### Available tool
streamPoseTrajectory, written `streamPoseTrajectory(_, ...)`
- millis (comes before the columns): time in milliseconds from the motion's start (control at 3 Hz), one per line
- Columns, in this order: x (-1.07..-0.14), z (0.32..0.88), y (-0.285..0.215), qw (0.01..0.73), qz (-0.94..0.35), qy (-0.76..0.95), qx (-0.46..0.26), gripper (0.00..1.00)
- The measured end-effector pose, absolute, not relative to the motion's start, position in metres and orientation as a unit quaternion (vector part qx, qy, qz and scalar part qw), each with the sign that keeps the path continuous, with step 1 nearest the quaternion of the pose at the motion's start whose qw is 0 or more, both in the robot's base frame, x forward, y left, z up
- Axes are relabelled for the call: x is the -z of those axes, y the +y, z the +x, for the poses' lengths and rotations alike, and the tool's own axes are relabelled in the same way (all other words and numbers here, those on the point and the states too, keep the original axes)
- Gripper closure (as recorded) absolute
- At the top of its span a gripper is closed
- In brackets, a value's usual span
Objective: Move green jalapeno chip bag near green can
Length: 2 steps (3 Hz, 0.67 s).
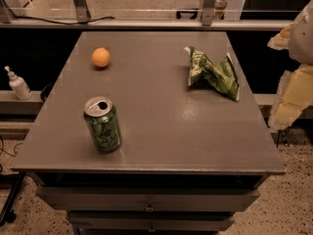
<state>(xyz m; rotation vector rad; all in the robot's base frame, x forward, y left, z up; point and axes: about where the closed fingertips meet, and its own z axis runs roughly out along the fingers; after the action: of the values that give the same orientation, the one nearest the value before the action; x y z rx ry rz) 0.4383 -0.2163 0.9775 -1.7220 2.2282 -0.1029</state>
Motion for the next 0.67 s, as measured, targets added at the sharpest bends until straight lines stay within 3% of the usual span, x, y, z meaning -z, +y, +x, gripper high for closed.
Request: streamPoseTrajectory(667, -0.969, 0.450, -0.213, 0.179, -0.607, 0.774, 0.035, 0.00)
